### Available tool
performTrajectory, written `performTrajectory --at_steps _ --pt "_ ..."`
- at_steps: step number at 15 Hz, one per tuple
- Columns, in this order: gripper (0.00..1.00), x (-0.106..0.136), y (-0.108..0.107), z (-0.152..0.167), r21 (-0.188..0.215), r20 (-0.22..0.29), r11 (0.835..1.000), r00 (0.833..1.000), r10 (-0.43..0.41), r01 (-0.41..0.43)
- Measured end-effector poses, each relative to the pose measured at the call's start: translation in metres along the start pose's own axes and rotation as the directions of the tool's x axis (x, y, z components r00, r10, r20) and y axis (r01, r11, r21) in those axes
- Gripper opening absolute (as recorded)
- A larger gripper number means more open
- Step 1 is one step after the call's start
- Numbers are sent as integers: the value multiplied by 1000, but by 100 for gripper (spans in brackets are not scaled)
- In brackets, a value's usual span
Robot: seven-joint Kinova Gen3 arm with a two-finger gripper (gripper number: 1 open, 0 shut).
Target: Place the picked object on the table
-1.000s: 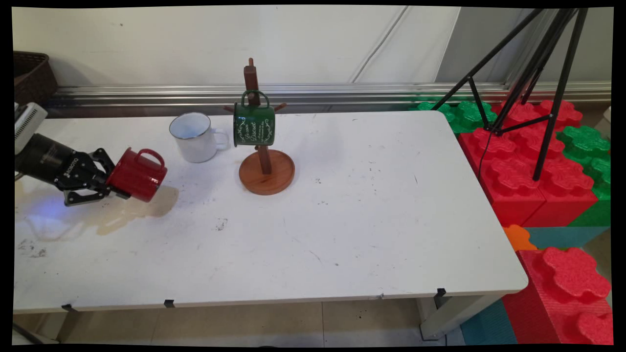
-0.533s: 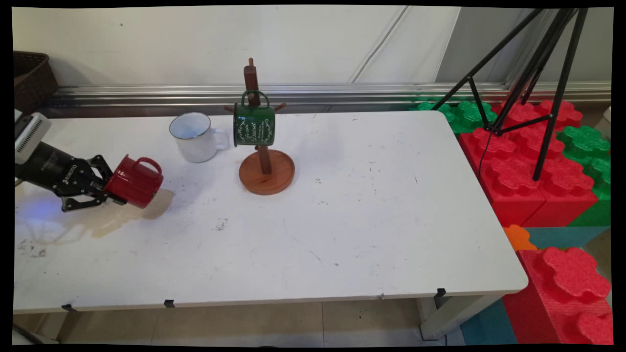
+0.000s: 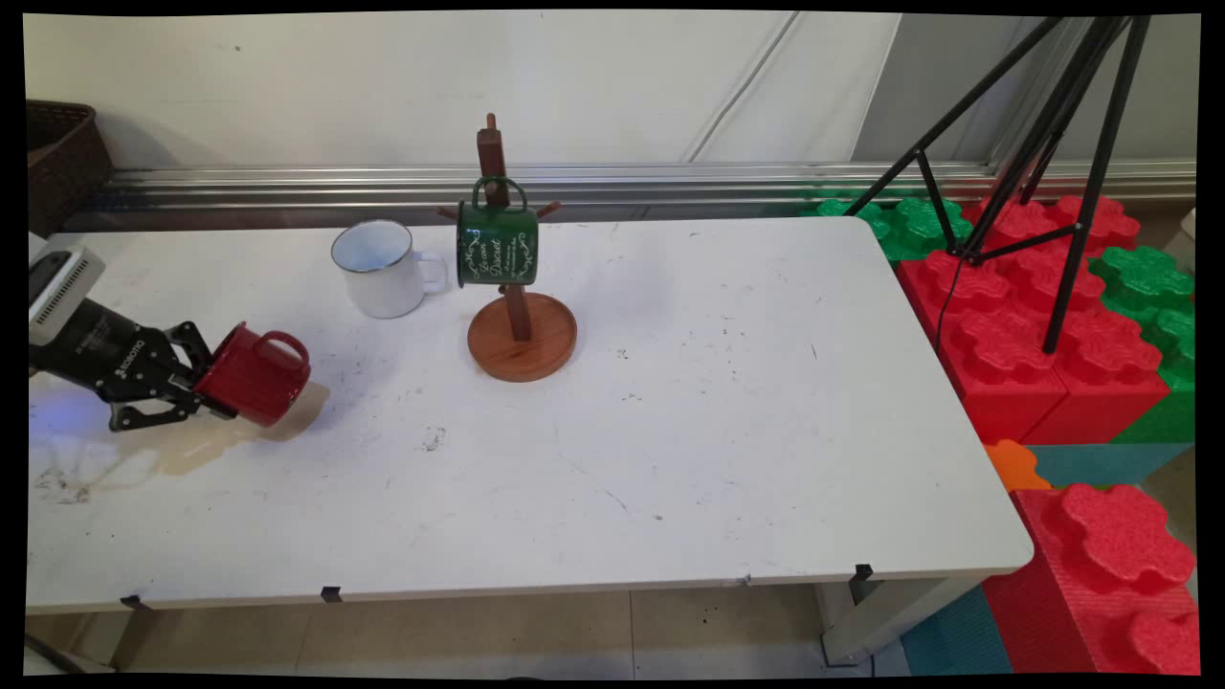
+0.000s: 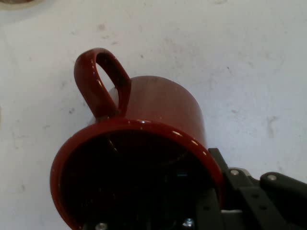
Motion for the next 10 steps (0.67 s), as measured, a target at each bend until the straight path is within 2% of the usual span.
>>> performTrajectory --at_steps 10 --pt "0 2 13 8 -47 37 998 999 31 -29"
